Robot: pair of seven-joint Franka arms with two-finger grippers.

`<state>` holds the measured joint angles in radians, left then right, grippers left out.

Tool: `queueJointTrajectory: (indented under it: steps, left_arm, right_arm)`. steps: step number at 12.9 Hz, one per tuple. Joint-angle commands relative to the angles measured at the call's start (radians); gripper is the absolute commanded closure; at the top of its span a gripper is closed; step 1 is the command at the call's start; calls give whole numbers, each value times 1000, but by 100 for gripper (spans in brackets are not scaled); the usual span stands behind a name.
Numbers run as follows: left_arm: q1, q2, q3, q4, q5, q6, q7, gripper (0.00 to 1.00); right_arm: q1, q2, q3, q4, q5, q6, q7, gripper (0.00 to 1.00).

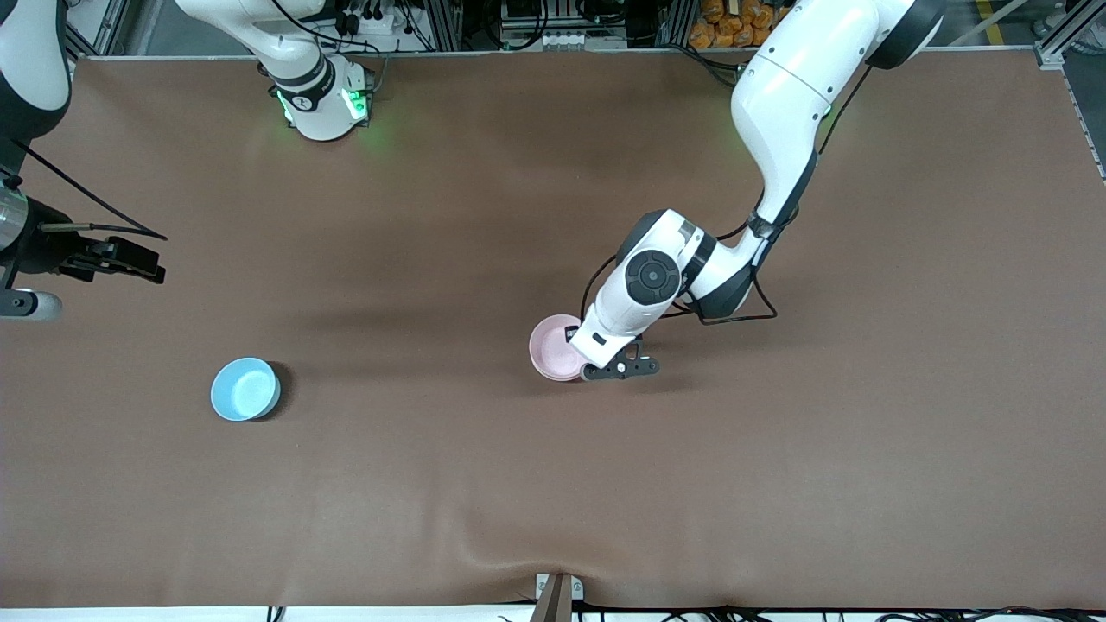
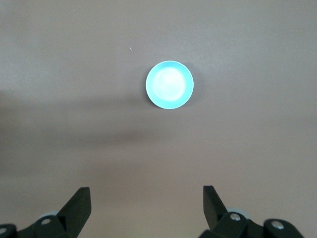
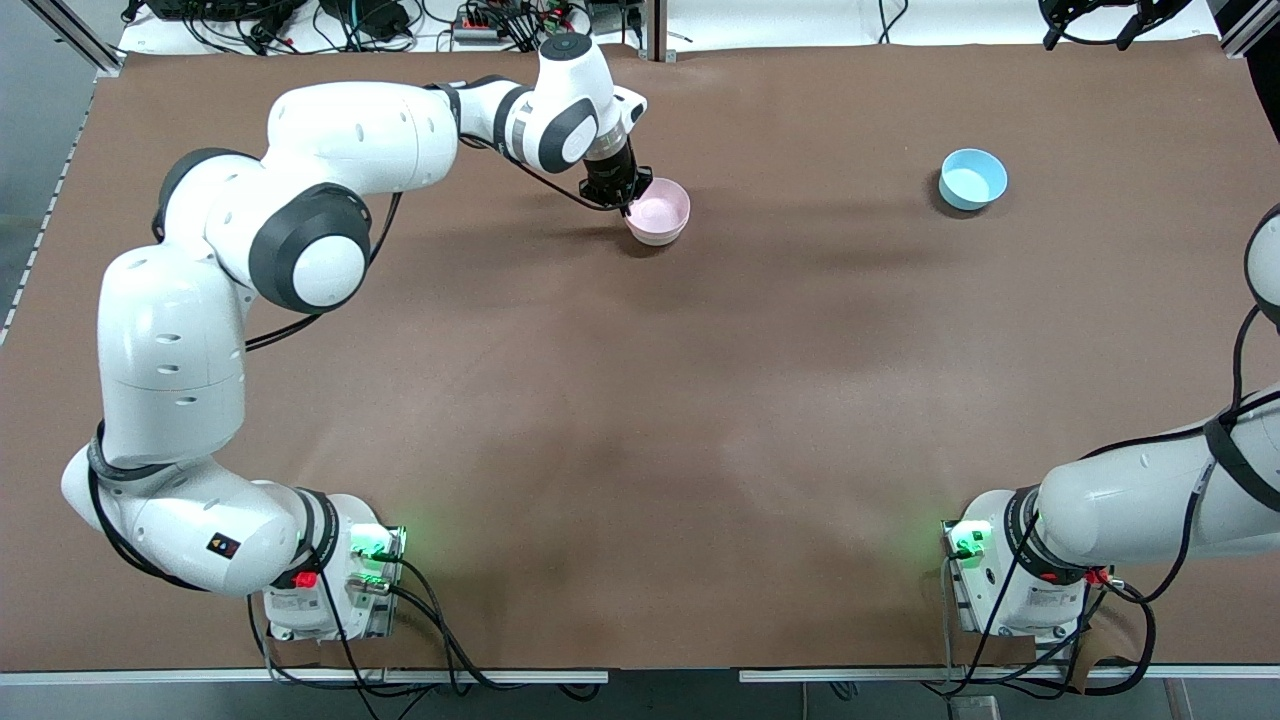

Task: Stack pink and blue bowls on white bowl
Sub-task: 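Lower the pink bowl into the white bowl while the right gripper reaches out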

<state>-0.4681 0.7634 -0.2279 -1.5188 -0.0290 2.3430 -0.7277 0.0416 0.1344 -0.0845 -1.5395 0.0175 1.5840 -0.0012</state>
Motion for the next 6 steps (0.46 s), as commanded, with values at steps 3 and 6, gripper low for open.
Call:
queueJointTrajectory:
  steps: [3, 6]
  left_arm:
    - [-3, -15, 4, 17, 0, 1, -13, 0]
    - [12, -88, 5, 19, 1, -62, -15, 0]
  right_arm:
    - [17, 54, 2, 13, 9, 42, 4, 0]
    - [37, 123, -1, 13, 5, 56, 9, 0]
